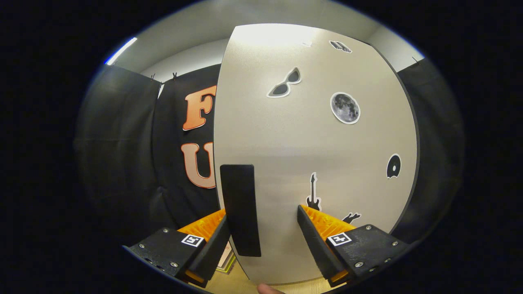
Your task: Open the shoe cabinet door, grab the shoes and put them into the shoe cabinet, then close the shoe cabinet door.
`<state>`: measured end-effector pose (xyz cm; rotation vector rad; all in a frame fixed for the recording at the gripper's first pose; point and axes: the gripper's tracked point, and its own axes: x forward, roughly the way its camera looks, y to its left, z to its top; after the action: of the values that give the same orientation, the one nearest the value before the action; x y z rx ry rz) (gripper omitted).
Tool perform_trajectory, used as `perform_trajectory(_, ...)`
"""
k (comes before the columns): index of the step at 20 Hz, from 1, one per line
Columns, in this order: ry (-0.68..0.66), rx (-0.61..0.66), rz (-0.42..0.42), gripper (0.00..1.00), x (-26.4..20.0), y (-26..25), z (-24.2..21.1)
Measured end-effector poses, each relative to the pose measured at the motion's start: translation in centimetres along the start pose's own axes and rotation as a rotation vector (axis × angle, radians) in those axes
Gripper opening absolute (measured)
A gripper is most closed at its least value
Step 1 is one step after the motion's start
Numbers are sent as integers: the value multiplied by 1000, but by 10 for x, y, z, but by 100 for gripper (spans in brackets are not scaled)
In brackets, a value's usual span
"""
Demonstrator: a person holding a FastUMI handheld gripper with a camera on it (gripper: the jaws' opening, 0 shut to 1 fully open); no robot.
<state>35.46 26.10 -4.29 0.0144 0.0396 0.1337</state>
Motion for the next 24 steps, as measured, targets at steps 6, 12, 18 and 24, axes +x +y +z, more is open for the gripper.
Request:
perform_trajectory(6,-6,11,-21,95,13,1,2)
perform_trajectory(12,24,36,2,95,12,7,-2)
perform_trajectory(18,-3,18,-5,95,-29,0,18)
perform_trajectory(24,27,-27,-50,95,-102,-10,6)
